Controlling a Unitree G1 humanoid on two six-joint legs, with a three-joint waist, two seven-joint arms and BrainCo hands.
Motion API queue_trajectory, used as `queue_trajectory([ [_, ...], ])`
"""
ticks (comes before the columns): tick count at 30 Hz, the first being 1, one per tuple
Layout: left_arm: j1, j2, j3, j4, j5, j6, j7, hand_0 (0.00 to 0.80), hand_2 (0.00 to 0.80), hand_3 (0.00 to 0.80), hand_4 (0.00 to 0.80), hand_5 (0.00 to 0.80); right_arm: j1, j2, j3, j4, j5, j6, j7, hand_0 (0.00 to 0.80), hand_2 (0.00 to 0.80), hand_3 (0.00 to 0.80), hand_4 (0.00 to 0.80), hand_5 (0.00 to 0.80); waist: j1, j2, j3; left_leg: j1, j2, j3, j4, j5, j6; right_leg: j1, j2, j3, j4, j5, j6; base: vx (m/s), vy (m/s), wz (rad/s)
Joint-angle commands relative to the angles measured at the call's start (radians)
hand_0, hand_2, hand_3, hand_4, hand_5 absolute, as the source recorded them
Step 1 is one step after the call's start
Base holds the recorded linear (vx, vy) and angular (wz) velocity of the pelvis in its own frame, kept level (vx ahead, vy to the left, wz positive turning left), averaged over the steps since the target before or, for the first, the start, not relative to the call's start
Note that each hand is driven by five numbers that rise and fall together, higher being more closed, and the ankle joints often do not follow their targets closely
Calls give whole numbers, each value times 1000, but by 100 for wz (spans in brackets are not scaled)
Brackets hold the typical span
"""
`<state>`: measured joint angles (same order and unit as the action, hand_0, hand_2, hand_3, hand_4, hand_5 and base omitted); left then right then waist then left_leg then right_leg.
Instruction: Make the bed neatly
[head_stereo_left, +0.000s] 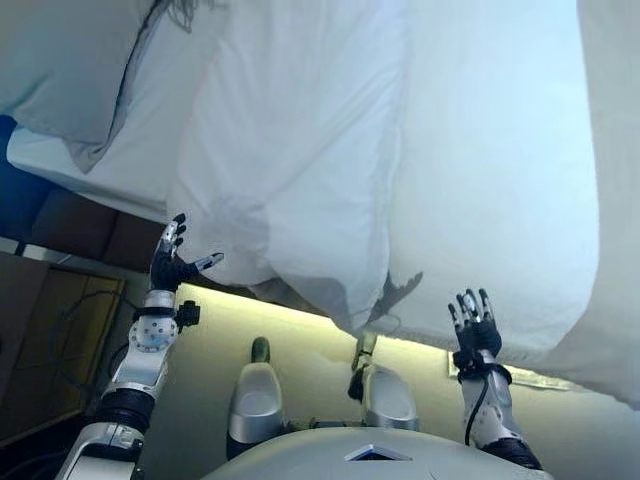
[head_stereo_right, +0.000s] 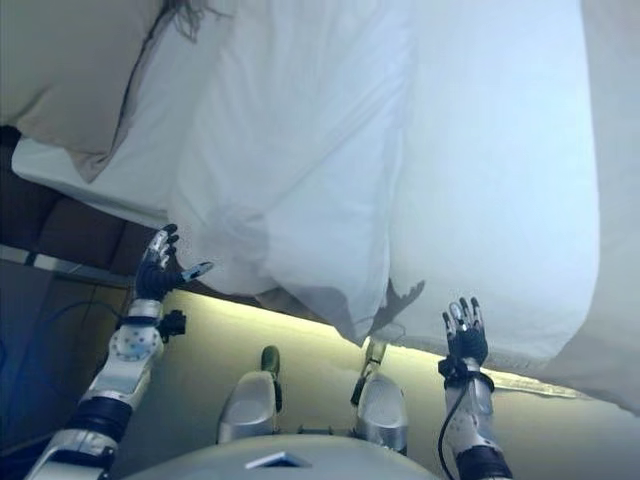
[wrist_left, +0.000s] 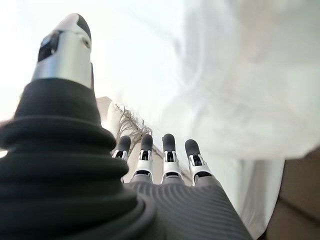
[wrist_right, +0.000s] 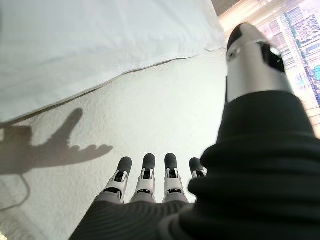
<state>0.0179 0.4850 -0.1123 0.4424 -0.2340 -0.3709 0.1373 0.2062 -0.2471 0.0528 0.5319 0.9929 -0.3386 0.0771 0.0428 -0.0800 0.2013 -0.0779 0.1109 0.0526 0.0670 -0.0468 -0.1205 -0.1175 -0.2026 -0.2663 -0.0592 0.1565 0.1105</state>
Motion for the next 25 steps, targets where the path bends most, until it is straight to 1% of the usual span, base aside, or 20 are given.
queue_trajectory([
  [1,21,-11,50,-69,-90,1,-84,0,0,0,0,0,6,-28,-51,-42,-21,-19,0,0,0,0,0,0,24,32,-66,-25,18,31,-137,149,16,76,-15,-43,36,-79,56,96,-23,9],
  [4,41,-27,63,-76,-154,28,-172,0,0,0,0,0,12,-28,-57,-41,-45,0,-16,0,0,0,0,0,28,35,-100,-5,19,33,-141,147,16,98,-10,-46,32,-85,51,81,-1,7],
  [6,49,-34,69,-86,-190,45,-205,0,0,0,0,0,12,-29,-57,-39,-82,8,-34,0,0,0,0,0,29,40,-116,9,18,34,-144,144,18,112,-8,-44,28,-87,49,66,27,0],
  [10,61,-57,83,-99,-278,94,-236,0,0,0,0,0,4,-25,-44,-37,-118,17,-53,0,0,0,0,0,32,48,-142,32,17,40,-151,139,22,139,-1,-45,14,-90,45,56,16,1],
  [13,67,-65,85,-89,-258,93,-244,0,0,0,0,0,6,-17,-35,-46,-150,26,-64,0,0,0,0,0,35,51,-156,45,15,38,-153,135,23,152,2,-46,9,-92,45,55,13,1],
  [16,83,-70,91,-94,-269,93,-233,0,0,0,0,0,17,-19,-33,-64,-179,54,-80,0,0,0,0,0,35,57,-167,56,16,36,-154,131,26,161,2,-45,10,-95,47,47,44,-2],
  [20,101,-68,108,-108,-283,105,-234,0,0,0,0,0,33,-34,-52,-81,-172,70,-60,0,0,0,0,0,30,67,-172,59,19,38,-143,123,30,159,1,-41,28,-105,45,10,20,0],
  [22,103,-68,108,-109,-290,108,-227,0,0,0,0,0,38,-37,-56,-100,-180,85,-64,0,0,0,0,0,28,68,-174,61,18,38,-139,122,31,162,1,-40,31,-107,44,0,0,0],
  [25,100,-70,111,-110,-279,113,-223,0,0,0,0,0,37,-36,-55,-105,-188,91,-60,0,0,0,0,0,27,66,-178,69,17,36,-138,117,33,172,2,-39,30,-111,43,0,0,0],
])
